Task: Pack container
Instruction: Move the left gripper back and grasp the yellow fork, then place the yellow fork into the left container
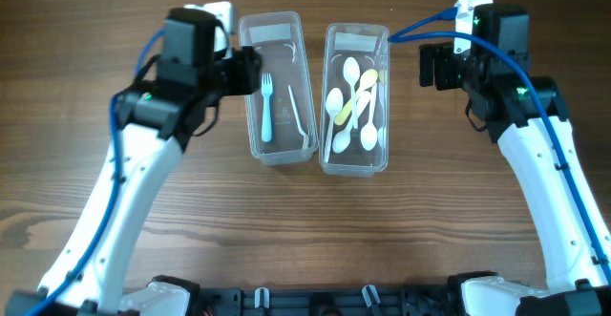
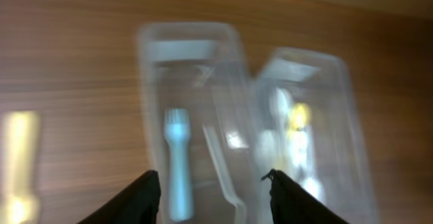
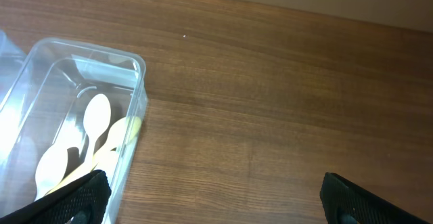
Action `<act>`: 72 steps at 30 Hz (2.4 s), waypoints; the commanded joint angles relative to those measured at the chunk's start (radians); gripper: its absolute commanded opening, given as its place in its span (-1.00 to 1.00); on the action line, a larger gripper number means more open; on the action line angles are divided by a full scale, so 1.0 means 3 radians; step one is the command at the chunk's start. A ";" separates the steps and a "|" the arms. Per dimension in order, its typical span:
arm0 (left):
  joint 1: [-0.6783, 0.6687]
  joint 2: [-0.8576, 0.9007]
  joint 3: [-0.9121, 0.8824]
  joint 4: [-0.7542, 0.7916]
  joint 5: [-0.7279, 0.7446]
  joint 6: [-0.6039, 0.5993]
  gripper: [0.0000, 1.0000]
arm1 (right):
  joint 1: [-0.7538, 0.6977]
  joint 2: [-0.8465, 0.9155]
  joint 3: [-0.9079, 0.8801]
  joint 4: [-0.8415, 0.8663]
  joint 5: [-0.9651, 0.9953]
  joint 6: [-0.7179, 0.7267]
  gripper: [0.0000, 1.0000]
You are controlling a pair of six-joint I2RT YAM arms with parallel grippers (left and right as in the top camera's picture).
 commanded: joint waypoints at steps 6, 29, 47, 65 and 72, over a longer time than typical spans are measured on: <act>0.0469 0.0290 0.0020 -0.0529 -0.1137 0.0472 0.07 | -0.0006 0.0018 0.0025 0.0008 0.0058 -0.0032 0.99; 0.1111 0.1999 0.0020 -0.0033 -0.0338 0.1183 0.04 | -0.0006 0.0018 0.0024 0.0008 0.0058 -0.0032 1.00; 0.1133 0.2143 0.0023 -0.0130 -0.0038 0.1164 -0.92 | -0.0006 0.0018 0.0025 0.0009 0.0058 -0.0032 0.99; 0.0117 0.0633 0.0563 -0.0427 0.0632 0.0053 -0.92 | -0.0006 0.0018 0.0025 0.0008 0.0058 -0.0032 0.99; -0.0338 0.0991 0.0563 -0.0299 0.0280 -0.0487 -0.92 | -0.0006 0.0018 0.0025 0.0008 0.0058 -0.0032 0.99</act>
